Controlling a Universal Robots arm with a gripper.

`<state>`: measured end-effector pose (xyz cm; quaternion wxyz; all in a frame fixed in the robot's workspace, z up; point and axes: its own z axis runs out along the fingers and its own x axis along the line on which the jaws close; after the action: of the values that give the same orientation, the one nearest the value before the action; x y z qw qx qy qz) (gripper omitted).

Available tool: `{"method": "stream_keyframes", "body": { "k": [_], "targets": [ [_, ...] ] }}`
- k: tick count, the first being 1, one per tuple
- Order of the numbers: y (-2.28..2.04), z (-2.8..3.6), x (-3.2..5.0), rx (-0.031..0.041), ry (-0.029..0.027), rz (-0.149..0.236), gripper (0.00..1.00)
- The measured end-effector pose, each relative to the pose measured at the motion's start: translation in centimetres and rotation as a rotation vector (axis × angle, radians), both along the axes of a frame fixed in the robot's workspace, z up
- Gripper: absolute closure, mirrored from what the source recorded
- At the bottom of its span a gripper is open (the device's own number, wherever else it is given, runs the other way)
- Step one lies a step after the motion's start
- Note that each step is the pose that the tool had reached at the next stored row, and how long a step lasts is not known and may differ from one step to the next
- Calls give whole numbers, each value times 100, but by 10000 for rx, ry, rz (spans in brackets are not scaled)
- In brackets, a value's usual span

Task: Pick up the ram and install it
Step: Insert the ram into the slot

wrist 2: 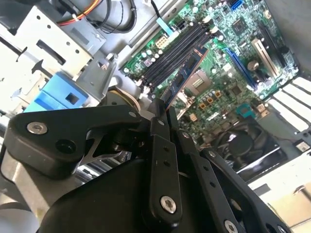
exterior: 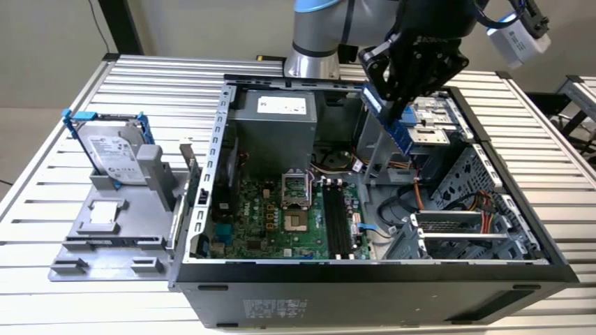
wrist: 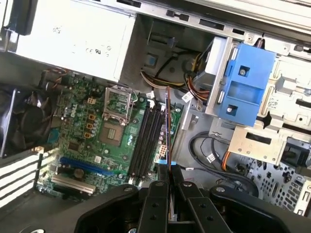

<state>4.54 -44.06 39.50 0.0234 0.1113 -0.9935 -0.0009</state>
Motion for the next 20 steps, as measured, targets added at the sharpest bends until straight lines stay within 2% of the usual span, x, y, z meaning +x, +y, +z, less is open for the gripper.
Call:
{"method": "stream_keyframes", "body": {
  "k": [3, 8, 14, 20],
  "targets": [
    [0, 0, 0, 0, -24, -323, 100],
    [0, -1, 0, -1, -27, -737, 100],
    [0, -3, -1, -1, -27, -747, 100],
    [5, -72, 0, -1, -27, -843, 100]
  ]
}}
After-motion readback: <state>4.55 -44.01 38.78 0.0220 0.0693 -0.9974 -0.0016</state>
